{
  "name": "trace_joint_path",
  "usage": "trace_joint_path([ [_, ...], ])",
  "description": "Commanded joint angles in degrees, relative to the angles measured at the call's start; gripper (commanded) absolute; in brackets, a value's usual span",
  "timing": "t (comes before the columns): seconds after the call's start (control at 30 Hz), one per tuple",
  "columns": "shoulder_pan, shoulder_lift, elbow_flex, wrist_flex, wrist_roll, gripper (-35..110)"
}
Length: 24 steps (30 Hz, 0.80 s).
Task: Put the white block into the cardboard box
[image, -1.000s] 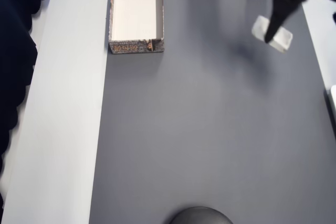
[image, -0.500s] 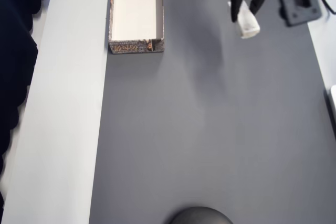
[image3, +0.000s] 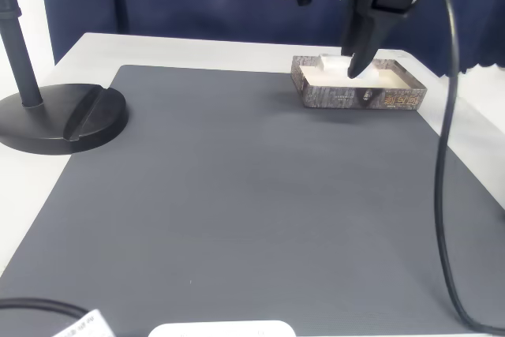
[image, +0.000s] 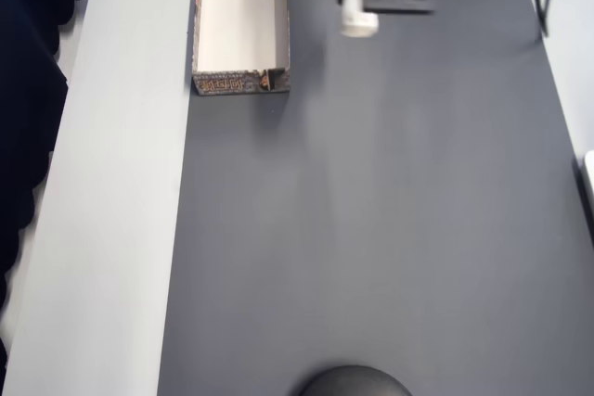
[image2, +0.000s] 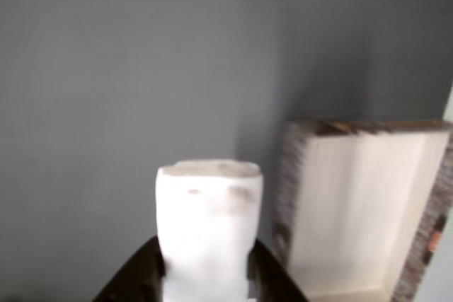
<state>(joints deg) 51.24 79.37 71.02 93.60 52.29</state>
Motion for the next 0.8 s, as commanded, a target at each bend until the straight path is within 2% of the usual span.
trace_joint_path([
  [0.0, 5.01, -3.69, -11.78, 1.67, 5.36, -2],
  [0.2, 11.34, -12.04, -22.94, 4.13, 12.57, -2],
  [0.77, 21.27, -24.7, -38.85, 5.19, 22.06, -2],
])
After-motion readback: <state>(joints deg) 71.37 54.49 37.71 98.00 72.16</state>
